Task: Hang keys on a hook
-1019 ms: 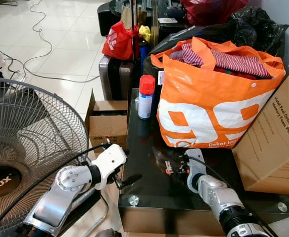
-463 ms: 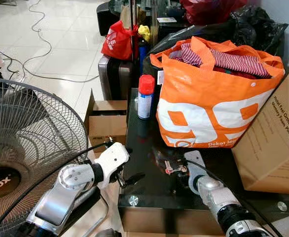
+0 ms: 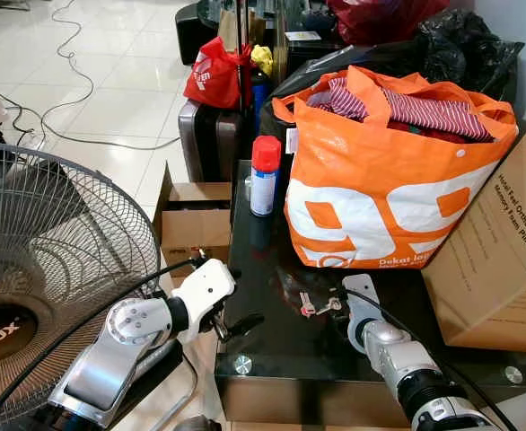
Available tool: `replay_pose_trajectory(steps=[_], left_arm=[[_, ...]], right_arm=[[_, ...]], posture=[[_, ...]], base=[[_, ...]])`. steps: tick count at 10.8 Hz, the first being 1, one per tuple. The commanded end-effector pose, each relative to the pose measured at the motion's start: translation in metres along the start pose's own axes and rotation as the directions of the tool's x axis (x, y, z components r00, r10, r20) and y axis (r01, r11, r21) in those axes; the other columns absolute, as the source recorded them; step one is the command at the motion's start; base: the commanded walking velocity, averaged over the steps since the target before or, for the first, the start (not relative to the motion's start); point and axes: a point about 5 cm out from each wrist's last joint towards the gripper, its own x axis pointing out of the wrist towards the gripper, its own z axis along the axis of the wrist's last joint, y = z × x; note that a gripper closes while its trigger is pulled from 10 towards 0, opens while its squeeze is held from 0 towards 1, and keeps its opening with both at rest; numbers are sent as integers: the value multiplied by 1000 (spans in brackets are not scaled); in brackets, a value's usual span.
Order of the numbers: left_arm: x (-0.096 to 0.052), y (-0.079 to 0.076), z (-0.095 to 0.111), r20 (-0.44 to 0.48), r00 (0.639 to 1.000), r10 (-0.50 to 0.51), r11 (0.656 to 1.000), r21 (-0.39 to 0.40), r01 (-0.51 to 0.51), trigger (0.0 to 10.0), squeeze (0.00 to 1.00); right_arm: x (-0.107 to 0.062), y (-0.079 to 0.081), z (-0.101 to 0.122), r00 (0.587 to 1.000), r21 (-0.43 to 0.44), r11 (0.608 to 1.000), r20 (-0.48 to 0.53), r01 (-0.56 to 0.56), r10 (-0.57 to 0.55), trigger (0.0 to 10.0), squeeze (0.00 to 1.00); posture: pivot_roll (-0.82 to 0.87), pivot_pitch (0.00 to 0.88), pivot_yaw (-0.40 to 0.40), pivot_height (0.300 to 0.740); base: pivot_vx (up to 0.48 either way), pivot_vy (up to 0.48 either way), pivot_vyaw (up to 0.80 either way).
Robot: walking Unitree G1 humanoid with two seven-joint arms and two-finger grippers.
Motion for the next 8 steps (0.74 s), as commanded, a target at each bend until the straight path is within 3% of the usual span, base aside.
replay_pose_trajectory(steps=[1, 7, 8], left_arm=[[1, -2, -2, -12, 1000, -12, 1000, 7, 12, 10000, 627], [2, -4, -5, -11, 1000, -9, 1000, 0, 9, 10000, 631], [3, -4, -6, -10, 1000, -5, 1000, -2, 5, 10000, 627]], right_arm=[[0, -3, 4, 1000, 21, 1000, 13, 12, -12, 2039, 0], [0, -5, 5, 999, 40, 999, 29, 20, -21, 1176, 0], [-1, -9, 11, 996, 101, 994, 68, 43, -50, 1098, 0]], posture=[[-13, 37, -9, 740], [-15, 44, -15, 740], [-16, 41, -17, 740]], base=[[0, 0, 0], [0, 0, 0], [0, 0, 0]])
